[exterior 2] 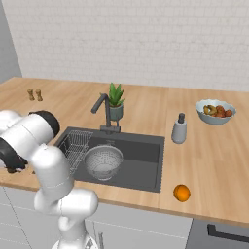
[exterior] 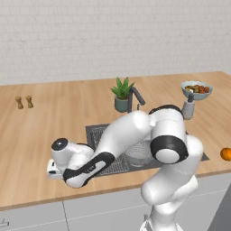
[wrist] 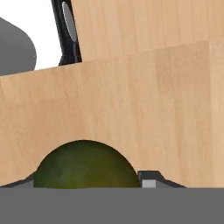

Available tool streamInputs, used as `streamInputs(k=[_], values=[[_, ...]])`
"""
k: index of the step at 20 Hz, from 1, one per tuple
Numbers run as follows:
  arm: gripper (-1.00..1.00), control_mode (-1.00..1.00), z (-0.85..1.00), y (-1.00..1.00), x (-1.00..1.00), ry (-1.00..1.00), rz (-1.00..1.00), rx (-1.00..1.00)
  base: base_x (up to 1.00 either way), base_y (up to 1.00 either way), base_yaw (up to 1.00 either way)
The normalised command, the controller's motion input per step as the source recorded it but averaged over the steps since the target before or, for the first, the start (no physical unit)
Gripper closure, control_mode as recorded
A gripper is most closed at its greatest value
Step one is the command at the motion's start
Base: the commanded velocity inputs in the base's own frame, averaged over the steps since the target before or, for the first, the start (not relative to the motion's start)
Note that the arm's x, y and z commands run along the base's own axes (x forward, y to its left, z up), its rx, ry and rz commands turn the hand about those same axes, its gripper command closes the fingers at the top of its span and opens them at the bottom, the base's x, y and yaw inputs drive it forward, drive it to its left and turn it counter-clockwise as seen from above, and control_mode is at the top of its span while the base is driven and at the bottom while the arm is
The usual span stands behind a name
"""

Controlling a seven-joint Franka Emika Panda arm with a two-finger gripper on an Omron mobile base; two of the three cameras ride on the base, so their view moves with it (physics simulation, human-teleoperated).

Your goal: Put the colander in the sink, put the mango, orange in the colander, and turn on the sink faucet and pour water over the colander.

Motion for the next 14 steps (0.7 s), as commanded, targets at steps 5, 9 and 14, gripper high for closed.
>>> streamInputs(k=[5, 9, 14], values=[[1.0, -1.0, 0.95, -0.48, -0.2, -0.11, 0.0, 0.06, 0.0, 0.0, 0.0], [1.0, -1.0, 0.97, -0.92, -0.01, -0.01, 0.0, 0.1, 0.0, 0.0, 0.0], [1.0, -1.0, 0.58, -0.89, 0.43, 0.17, 0.0, 0.1, 0.0, 0.0, 0.0]])
